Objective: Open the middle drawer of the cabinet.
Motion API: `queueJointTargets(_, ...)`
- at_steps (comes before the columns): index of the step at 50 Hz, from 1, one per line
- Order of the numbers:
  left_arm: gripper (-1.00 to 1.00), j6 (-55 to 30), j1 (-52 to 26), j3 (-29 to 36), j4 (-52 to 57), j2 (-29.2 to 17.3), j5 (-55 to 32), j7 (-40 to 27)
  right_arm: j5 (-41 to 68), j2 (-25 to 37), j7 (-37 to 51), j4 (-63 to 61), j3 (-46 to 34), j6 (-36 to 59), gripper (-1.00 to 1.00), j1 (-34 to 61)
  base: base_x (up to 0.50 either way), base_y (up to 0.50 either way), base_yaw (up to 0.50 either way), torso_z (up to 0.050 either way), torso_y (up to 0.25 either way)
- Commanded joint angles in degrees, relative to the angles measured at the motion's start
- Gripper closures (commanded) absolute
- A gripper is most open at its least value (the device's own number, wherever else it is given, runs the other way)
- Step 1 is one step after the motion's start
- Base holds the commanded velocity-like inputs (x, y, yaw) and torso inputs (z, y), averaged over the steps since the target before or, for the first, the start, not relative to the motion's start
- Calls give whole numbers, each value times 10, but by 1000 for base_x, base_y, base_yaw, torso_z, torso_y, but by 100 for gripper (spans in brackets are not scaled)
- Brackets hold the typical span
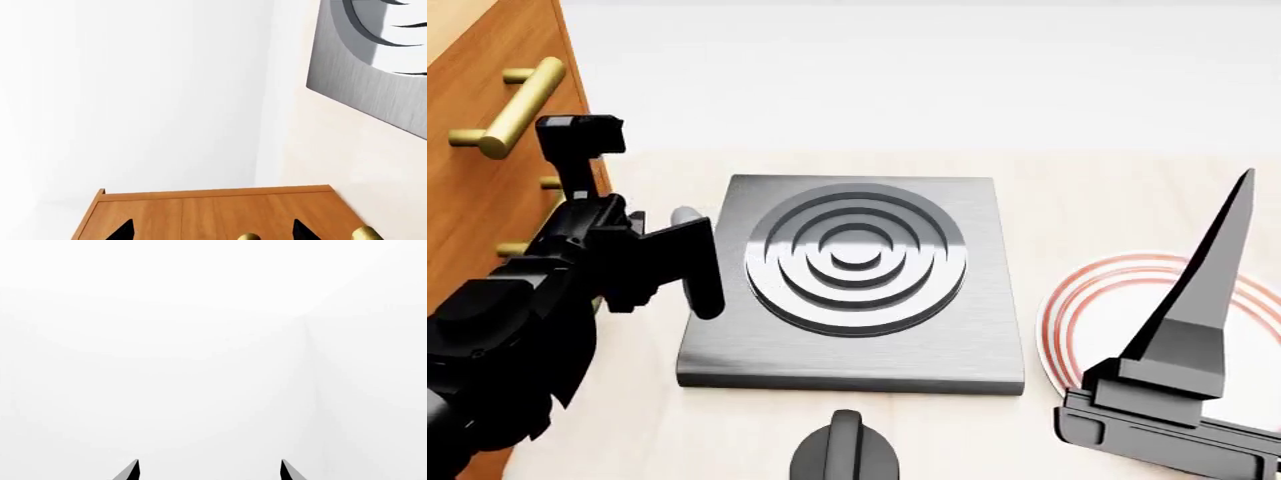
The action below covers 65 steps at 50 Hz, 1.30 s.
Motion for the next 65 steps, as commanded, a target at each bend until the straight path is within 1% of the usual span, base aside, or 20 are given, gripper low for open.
queueJointTargets(1,-100,-8,2,-9,0,-4,0,10,-2,2,1,2,-1,-4,-100,-3,0,0,0,0,0)
queueJointTargets(3,-100,-12,3,-11,0,-5,0,10,15,6,3,-2,3,4,-100,10,0,0,0,0,0)
queueJointTargets(5,-100,-14,5,-10,0,-5,3,7,-2,1,1,1,-3,-1,-100,0,0,0,0,0,0)
queueJointTargets(11,-100,-18,3,-12,0,-10,5,7,-2,2,1,2,-3,-3,-100,-1,0,0,0,0,0)
queueJointTargets(12,-100,-20,3,-12,0,-13,6,5,19,8,4,-4,2,7,-100,16,0,0,0,0,0)
queueJointTargets(14,-100,-23,4,-11,0,-14,7,5,-2,1,2,1,-5,0,-100,2,0,0,0,0,0)
queueJointTargets(31,-100,-35,9,-13,0,-17,9,2,-4,-1,0,3,-9,0,-100,4,0,0,0,0,0)
queueJointTargets(41,-100,-4,6,-27,0,-18,0,16,-6,0,1,2,-10,-2,-100,3,0,0,0,0,0)
queueJointTargets(47,-100,-4,8,-24,0,-18,6,12,-6,1,1,2,-11,-2,-100,3,0,0,0,0,0)
queueJointTargets(51,-100,6,10,-37,0,-18,-5,22,-7,0,1,2,-12,-2,-100,3,0,0,0,0,0)
queueJointTargets(56,-100,6,7,-31,0,-18,2,31,-8,-3,3,1,-17,9,-100,10,0,0,0,0,0)
queueJointTargets(58,-100,5,8,-32,0,-17,3,30,6,-1,13,0,-6,-3,-100,8,0,0,0,0,0)
queueJointTargets(61,-100,4,9,-32,0,-16,4,30,14,-2,31,5,-6,17,-100,16,0,0,0,0,0)
queueJointTargets(63,-100,4,9,-33,0,-16,4,29,39,0,33,9,-5,20,-100,20,0,0,0,0,0)
queueJointTargets(65,-100,4,9,-33,0,-16,5,29,28,-1,34,6,-13,37,-100,27,0,0,0,0,0)
